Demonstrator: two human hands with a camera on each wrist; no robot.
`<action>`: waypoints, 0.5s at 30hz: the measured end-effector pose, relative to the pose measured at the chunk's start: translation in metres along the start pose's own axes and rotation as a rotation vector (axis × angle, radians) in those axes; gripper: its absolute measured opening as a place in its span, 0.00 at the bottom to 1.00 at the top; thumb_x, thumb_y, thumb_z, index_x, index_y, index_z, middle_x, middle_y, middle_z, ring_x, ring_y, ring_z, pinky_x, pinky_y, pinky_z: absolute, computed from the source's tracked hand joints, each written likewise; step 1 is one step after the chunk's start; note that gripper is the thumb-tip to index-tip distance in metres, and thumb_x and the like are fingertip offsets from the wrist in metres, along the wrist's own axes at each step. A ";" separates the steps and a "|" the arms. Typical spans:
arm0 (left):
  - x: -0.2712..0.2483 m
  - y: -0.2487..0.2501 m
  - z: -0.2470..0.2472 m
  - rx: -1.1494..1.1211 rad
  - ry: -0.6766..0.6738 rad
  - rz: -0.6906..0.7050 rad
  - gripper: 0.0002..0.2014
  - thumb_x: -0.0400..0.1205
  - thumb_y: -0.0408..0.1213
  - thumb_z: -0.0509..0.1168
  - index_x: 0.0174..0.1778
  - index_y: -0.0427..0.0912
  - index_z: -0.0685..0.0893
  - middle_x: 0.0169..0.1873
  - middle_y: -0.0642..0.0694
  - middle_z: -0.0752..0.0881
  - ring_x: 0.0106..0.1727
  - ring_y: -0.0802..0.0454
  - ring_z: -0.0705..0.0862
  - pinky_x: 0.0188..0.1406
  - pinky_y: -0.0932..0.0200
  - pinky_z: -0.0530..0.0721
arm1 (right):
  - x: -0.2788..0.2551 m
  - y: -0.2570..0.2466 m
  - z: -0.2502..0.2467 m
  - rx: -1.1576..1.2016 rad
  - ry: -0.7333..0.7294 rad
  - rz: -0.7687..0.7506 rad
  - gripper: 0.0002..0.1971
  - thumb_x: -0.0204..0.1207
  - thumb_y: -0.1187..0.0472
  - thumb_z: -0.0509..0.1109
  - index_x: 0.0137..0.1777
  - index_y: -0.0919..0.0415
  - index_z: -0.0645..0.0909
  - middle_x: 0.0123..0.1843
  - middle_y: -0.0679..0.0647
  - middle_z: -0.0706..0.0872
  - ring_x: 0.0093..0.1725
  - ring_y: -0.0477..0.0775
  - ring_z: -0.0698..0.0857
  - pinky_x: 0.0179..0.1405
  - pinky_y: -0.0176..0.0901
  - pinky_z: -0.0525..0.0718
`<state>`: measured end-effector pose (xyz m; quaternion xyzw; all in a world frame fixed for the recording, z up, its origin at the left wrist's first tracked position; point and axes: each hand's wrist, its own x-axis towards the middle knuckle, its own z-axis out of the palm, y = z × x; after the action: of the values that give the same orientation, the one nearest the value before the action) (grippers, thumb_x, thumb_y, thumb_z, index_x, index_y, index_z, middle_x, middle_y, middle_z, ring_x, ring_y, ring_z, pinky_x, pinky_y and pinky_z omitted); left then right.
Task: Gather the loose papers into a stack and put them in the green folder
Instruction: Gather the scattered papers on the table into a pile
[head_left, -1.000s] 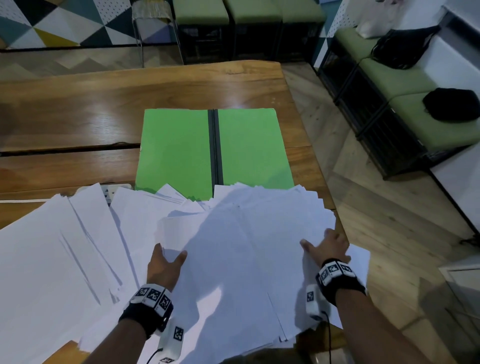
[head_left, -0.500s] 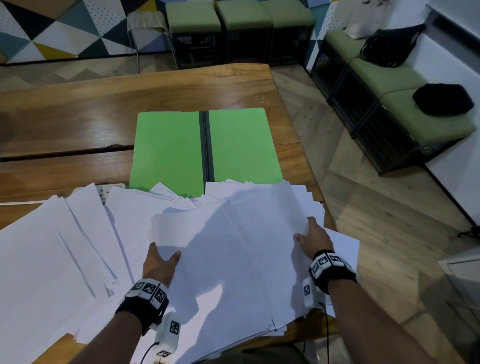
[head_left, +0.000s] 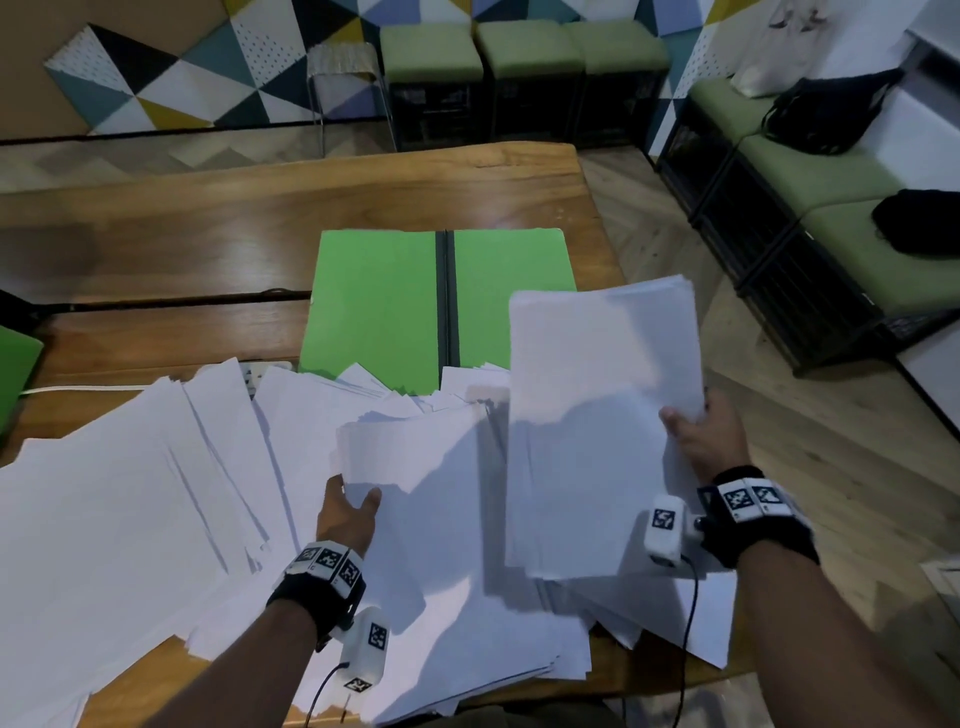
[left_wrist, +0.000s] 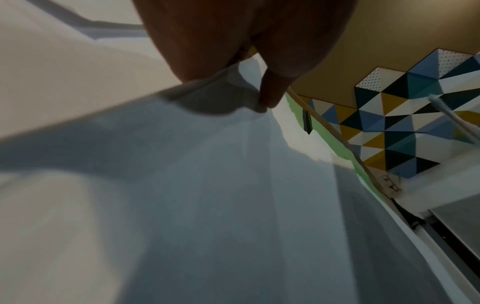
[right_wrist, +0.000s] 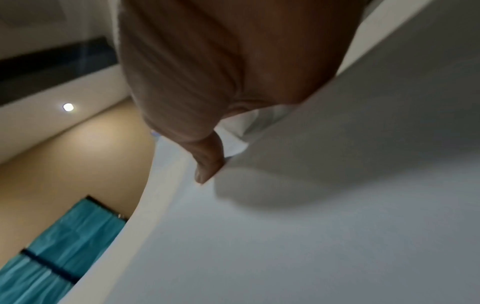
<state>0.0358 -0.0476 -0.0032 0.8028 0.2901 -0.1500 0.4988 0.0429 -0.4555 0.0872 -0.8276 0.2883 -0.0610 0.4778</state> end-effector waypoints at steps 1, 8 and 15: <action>0.001 -0.001 0.000 -0.024 0.011 -0.009 0.27 0.81 0.41 0.67 0.74 0.42 0.66 0.65 0.36 0.80 0.61 0.35 0.81 0.60 0.48 0.78 | -0.010 0.000 0.011 -0.011 -0.052 0.011 0.20 0.73 0.64 0.73 0.64 0.66 0.76 0.55 0.60 0.84 0.51 0.55 0.83 0.49 0.44 0.77; 0.001 -0.005 0.007 -0.159 0.037 -0.011 0.27 0.82 0.47 0.64 0.74 0.51 0.61 0.66 0.38 0.81 0.59 0.36 0.83 0.62 0.44 0.79 | -0.078 0.040 0.113 -0.142 -0.379 0.136 0.31 0.72 0.56 0.75 0.74 0.65 0.70 0.70 0.62 0.80 0.68 0.61 0.79 0.66 0.49 0.76; -0.004 -0.004 0.011 -0.142 0.016 0.125 0.35 0.83 0.42 0.64 0.81 0.59 0.51 0.75 0.38 0.72 0.71 0.36 0.76 0.68 0.47 0.73 | -0.108 0.029 0.161 -0.362 -0.447 0.182 0.42 0.78 0.54 0.68 0.84 0.60 0.47 0.82 0.60 0.61 0.80 0.61 0.62 0.78 0.51 0.65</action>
<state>0.0306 -0.0571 -0.0094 0.7831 0.2533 -0.0913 0.5606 0.0021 -0.2869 -0.0044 -0.8628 0.2551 0.2184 0.3778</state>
